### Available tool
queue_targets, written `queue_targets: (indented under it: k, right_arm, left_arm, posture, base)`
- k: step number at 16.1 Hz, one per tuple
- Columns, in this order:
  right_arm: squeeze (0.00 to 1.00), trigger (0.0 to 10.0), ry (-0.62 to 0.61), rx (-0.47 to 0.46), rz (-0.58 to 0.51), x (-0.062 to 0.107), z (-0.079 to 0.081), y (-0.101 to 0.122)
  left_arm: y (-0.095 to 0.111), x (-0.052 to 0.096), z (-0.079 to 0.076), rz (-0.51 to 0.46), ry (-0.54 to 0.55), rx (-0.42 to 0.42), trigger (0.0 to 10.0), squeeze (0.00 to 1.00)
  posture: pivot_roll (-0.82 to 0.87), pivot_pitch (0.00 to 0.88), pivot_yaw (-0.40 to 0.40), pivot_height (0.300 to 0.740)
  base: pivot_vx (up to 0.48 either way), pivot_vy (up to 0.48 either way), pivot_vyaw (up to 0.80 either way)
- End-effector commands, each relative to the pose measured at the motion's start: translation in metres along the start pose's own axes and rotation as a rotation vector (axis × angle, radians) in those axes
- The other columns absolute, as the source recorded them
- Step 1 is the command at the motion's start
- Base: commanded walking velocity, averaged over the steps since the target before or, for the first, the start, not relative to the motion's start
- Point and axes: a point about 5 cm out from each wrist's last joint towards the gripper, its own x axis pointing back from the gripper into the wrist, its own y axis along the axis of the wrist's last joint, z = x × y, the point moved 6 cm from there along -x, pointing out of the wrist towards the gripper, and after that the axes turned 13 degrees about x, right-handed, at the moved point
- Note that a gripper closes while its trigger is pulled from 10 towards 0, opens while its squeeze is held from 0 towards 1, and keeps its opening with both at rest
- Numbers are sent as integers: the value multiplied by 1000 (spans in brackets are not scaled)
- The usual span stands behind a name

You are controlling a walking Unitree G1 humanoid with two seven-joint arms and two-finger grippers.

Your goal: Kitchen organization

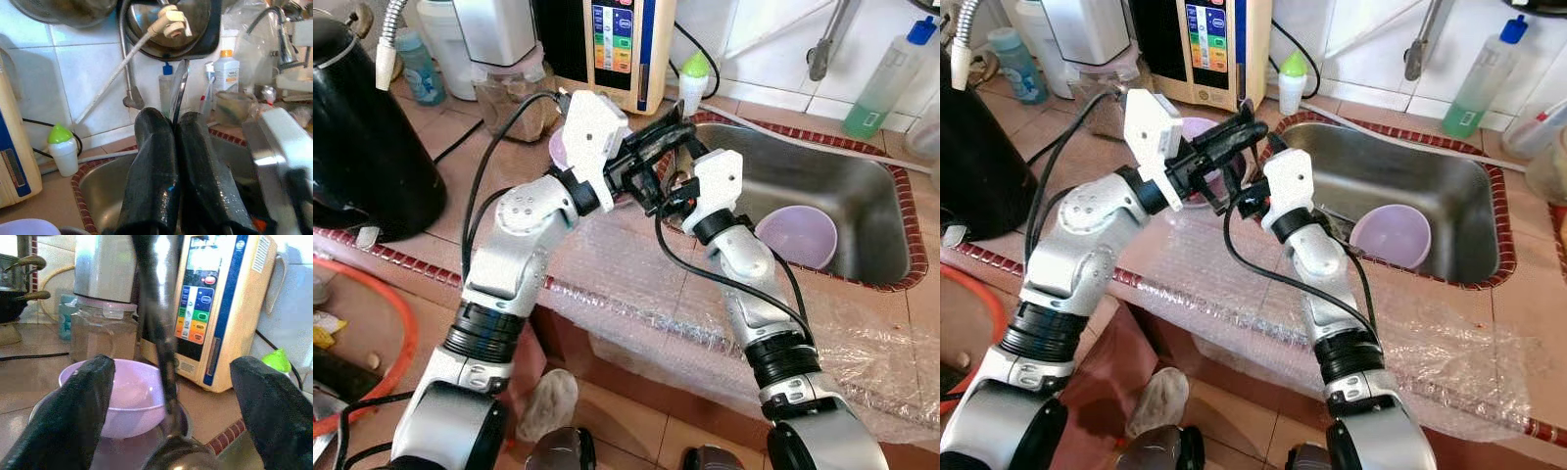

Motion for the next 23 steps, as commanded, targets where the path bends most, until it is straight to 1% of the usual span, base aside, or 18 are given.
queue_targets:
  k: [1,3,5,7,9,12,13,14,15,17,21,23]
  right_arm:
    - [0,0,-30,-1,-7,-4,-7,3]
    - [0,0,-47,-46,15,-4,-11,-2]
    - [0,0,-64,-93,32,-3,-16,-8]
    - [0,0,-50,-114,76,-1,-14,-17]
    - [0,0,-52,-129,98,1,-15,-22]
    - [0,0,-30,-157,137,5,-16,-32]
    - [0,0,-2,-157,144,6,-14,-33]
    - [0,0,-2,-157,144,6,-14,-33]
    - [0,0,37,-148,159,9,-13,-37]
    - [0,0,42,-141,170,10,-19,-40]
    - [0,0,18,-121,167,3,-40,-36]
    - [0,0,42,-112,174,3,-47,-37]
  left_arm:
    - [-3,-2,-14,20,-59,-5,0,0]
    - [-6,-1,-17,33,-68,-5,0,0]
    - [-9,1,-15,39,-59,-8,0,0]
    - [-10,4,-12,47,-46,-19,0,0]
    - [-10,4,-11,48,-42,-23,0,0]
    - [-9,7,-5,53,-21,-38,0,0]
    - [-9,9,-2,52,-10,-41,0,0]
    - [-9,9,-2,52,-10,-41,0,0]
    - [-11,11,0,54,-3,-41,0,0]
    - [-12,11,-1,55,-4,-36,0,0]
    - [-21,13,-5,68,-3,-20,0,0]
    - [-39,18,-6,98,27,-10,0,0]
  posture:
    - [-14,0,53,740]
    - [-14,0,47,740]
    - [-12,0,43,740]
    - [-11,0,39,740]
    - [-9,0,33,740]
    - [-7,0,25,740]
    - [-9,0,23,740]
    - [-9,0,23,740]
    - [-13,0,21,740]
    - [-17,0,17,740]
    - [-11,0,6,740]
    - [0,0,6,740]
  base:
    - [0,0,0]
    - [0,0,0]
    - [0,0,0]
    - [0,0,0]
    - [0,0,0]
    - [0,0,0]
    - [0,0,0]
    - [0,0,0]
    - [0,0,0]
    - [0,0,0]
    - [0,0,0]
    - [0,0,0]
